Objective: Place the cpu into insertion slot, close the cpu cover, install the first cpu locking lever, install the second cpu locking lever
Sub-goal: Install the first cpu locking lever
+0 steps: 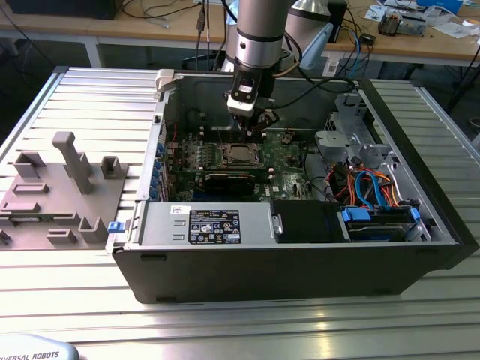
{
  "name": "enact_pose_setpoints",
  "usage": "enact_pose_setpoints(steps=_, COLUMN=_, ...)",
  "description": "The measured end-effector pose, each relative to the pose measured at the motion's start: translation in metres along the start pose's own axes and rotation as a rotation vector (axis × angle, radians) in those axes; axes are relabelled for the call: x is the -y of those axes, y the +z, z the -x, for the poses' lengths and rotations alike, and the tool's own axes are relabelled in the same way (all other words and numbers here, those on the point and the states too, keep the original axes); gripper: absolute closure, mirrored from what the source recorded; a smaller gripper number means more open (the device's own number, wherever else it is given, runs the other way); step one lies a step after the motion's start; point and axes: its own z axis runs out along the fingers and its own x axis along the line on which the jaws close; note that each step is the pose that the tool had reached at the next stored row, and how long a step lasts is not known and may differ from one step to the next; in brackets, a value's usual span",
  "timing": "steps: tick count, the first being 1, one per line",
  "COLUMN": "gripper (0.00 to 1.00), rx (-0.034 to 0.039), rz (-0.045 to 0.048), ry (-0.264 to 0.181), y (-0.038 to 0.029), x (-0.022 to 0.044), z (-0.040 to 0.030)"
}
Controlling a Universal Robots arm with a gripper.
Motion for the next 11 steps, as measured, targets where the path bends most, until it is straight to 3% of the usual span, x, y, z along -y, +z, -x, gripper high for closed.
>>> enact_pose_setpoints(steps=11, gripper=0.89, rx=0.0003, rz=0.0001, ry=-0.016, y=0.0, x=0.0, z=0.0)
